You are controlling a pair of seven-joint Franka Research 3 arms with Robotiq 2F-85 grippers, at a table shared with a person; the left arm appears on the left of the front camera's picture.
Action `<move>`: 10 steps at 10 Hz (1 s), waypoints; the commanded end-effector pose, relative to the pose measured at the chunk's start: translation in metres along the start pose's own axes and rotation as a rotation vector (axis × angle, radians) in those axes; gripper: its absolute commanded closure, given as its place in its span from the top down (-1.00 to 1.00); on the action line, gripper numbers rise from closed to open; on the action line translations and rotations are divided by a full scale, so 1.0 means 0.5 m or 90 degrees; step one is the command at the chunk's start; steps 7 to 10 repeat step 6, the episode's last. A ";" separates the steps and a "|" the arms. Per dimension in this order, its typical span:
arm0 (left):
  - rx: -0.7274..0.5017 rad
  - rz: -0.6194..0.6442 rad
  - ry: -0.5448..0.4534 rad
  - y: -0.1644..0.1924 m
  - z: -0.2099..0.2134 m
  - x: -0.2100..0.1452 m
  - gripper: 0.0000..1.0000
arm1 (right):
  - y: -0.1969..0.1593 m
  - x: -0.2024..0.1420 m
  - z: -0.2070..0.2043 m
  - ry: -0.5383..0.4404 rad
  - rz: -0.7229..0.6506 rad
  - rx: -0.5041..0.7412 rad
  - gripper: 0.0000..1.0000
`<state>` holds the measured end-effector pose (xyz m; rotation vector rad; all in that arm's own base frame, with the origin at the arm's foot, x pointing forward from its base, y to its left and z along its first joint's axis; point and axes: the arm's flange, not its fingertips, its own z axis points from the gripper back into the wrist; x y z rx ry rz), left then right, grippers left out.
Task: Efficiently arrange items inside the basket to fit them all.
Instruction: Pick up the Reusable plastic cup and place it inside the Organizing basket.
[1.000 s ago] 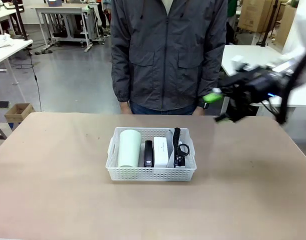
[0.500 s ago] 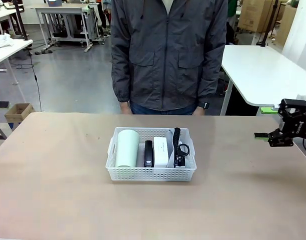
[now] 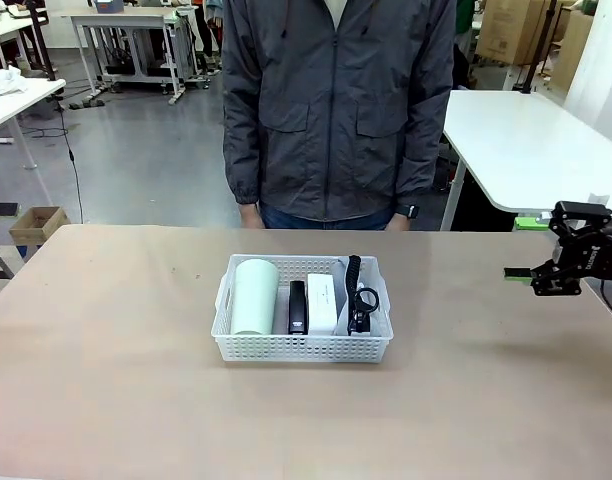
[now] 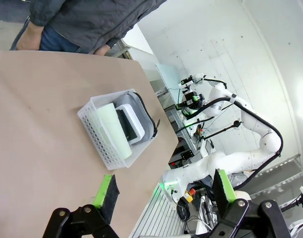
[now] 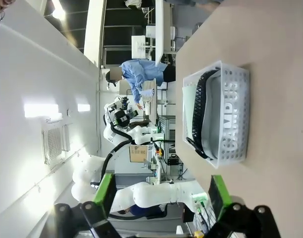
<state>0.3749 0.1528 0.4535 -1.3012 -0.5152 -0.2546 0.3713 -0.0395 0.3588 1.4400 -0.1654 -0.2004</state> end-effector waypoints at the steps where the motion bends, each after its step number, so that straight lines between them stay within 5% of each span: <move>1: 0.000 0.000 0.005 -0.005 0.000 -0.001 1.00 | 0.009 -0.004 0.008 0.005 0.007 0.004 1.00; 10: 0.000 0.000 0.005 -0.005 0.000 -0.001 1.00 | 0.009 -0.004 0.008 0.005 0.007 0.004 1.00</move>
